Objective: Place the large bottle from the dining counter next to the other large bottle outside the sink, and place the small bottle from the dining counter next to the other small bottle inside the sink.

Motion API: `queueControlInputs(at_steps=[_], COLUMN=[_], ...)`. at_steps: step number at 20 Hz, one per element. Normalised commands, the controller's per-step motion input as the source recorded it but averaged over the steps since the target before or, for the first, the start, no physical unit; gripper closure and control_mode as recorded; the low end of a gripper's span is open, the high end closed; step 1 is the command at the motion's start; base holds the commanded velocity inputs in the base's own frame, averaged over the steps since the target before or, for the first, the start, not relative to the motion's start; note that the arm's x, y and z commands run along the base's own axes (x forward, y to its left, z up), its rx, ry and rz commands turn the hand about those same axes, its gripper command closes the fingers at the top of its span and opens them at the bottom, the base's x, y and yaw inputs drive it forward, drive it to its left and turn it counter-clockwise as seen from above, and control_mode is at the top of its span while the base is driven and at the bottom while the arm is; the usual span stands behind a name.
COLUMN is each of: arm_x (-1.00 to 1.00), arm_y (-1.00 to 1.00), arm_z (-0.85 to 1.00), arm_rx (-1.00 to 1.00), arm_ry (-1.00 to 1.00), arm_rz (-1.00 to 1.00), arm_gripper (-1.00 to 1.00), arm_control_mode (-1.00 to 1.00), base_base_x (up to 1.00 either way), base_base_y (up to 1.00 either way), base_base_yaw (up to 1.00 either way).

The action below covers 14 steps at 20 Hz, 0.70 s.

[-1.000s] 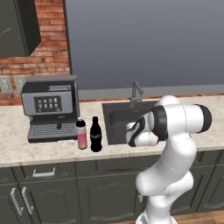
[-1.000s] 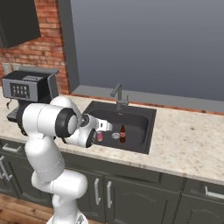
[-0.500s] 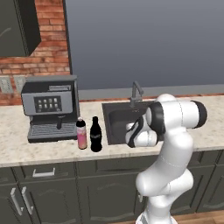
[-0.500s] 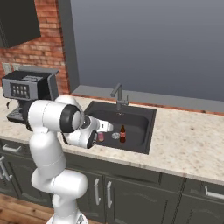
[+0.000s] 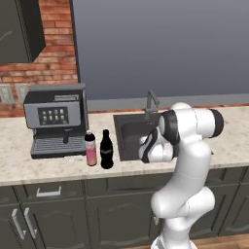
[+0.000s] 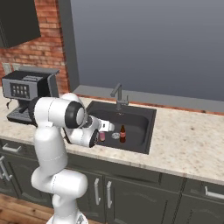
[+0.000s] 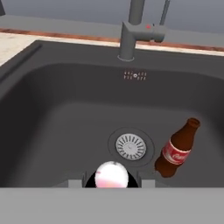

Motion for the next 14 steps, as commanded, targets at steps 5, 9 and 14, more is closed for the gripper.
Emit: queueControlInputs(at_steps=[5,9,14], arm_x=[0.00,0.00,0.01], arm_y=[0.00,0.00,-0.04], arm_z=[-0.29,-0.36,-0.24], arm_rx=[0.00,0.00,0.00], arm_ry=[0.00,0.00,-0.01], arm_rz=[0.00,0.00,0.00], arm_gripper=[1.00,1.00,1.00], arm_control_mode=[-1.00,-1.00,-1.00], base_base_x=[0.00,0.00,0.00], base_base_y=[0.00,0.00,0.00], base_base_yaw=[0.00,0.00,0.00])
